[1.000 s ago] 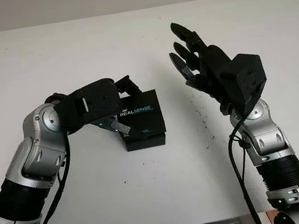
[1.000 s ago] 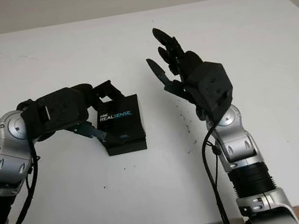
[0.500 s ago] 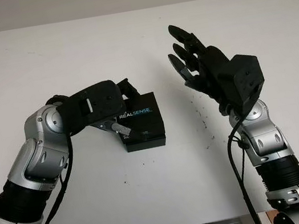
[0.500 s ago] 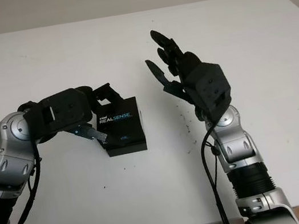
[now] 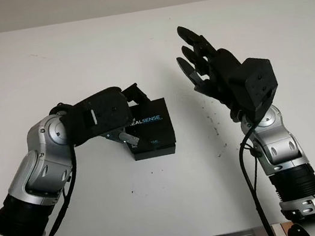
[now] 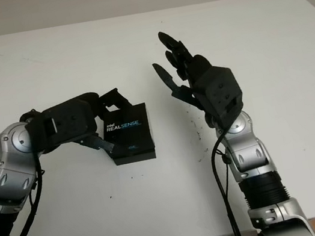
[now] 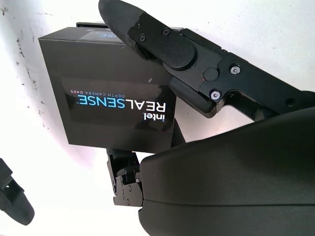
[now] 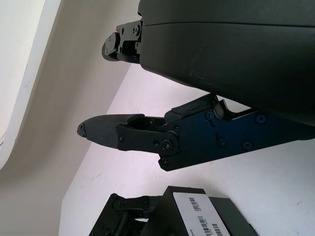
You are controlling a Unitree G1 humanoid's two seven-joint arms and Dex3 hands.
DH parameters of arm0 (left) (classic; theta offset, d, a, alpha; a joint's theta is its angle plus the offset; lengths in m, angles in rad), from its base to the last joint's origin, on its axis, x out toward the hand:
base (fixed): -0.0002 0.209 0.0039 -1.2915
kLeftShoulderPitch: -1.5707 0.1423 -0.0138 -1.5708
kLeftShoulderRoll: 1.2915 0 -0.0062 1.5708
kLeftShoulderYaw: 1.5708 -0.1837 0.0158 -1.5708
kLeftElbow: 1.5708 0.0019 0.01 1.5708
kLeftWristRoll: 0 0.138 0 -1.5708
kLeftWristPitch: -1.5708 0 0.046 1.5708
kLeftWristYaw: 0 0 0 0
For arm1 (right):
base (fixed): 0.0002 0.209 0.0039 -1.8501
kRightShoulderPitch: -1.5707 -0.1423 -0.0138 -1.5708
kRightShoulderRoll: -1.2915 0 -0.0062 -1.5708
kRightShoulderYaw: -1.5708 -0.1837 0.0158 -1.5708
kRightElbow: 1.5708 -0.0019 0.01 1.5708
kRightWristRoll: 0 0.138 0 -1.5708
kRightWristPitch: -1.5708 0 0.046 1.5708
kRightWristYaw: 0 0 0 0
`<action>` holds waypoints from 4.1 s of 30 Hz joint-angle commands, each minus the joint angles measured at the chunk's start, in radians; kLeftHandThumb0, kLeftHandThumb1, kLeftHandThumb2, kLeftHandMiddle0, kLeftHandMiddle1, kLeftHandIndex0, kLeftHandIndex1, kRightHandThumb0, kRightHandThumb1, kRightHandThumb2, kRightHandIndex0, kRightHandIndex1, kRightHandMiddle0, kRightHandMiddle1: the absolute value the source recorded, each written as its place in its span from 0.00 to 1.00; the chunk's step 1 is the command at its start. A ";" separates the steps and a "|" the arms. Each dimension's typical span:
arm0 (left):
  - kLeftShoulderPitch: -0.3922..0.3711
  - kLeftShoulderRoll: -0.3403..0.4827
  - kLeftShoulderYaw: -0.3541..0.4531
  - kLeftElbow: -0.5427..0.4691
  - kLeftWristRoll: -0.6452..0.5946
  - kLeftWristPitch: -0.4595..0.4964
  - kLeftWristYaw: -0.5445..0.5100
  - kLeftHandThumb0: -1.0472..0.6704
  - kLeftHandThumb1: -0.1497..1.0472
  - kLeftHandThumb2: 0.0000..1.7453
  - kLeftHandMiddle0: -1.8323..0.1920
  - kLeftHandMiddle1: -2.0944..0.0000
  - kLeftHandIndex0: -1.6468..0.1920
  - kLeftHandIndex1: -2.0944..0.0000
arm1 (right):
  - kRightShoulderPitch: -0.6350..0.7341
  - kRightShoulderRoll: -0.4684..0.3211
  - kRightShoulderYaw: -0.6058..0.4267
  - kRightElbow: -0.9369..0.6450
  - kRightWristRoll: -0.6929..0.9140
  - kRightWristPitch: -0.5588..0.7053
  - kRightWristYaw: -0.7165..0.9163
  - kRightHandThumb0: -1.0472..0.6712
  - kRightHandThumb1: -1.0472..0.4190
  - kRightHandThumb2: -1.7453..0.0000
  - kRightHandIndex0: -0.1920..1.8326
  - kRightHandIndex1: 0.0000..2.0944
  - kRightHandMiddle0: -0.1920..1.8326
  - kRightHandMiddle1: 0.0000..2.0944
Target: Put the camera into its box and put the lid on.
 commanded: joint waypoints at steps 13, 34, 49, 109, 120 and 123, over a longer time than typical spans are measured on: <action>0.034 0.002 -0.023 -0.022 0.030 -0.029 -0.003 0.54 0.91 0.03 0.76 0.00 0.72 0.00 | 0.012 0.004 -0.003 -0.011 0.001 -0.009 -0.001 0.22 0.00 0.73 0.16 0.03 0.10 0.11; 0.033 0.007 -0.020 -0.051 0.057 0.000 -0.033 0.53 0.90 0.03 0.82 0.00 0.74 0.00 | 0.011 0.017 -0.004 0.011 0.008 -0.048 -0.008 0.24 0.00 0.73 0.16 0.03 0.10 0.12; 0.049 0.019 -0.029 -0.116 0.089 0.067 -0.066 0.54 0.90 0.03 0.83 0.00 0.78 0.00 | 0.007 0.028 -0.008 0.041 0.021 -0.078 -0.005 0.22 0.00 0.74 0.16 0.03 0.08 0.15; 0.114 -0.013 -0.049 -0.164 0.138 0.109 -0.007 0.53 0.92 0.03 0.87 0.05 0.83 0.00 | 0.013 0.040 -0.007 0.031 0.045 -0.058 -0.006 0.24 0.00 0.73 0.15 0.02 0.00 0.29; 0.106 0.034 -0.101 -0.183 0.217 0.084 -0.042 0.39 0.93 0.03 0.99 0.55 0.96 0.61 | 0.018 0.041 -0.008 0.020 0.048 -0.044 -0.005 0.24 0.00 0.73 0.15 0.03 0.00 0.30; 0.098 0.043 -0.117 -0.191 0.251 0.089 -0.079 0.36 0.93 0.03 0.96 0.93 0.92 0.91 | 0.017 0.041 -0.010 0.023 0.051 -0.048 -0.003 0.24 0.00 0.73 0.15 0.03 0.00 0.30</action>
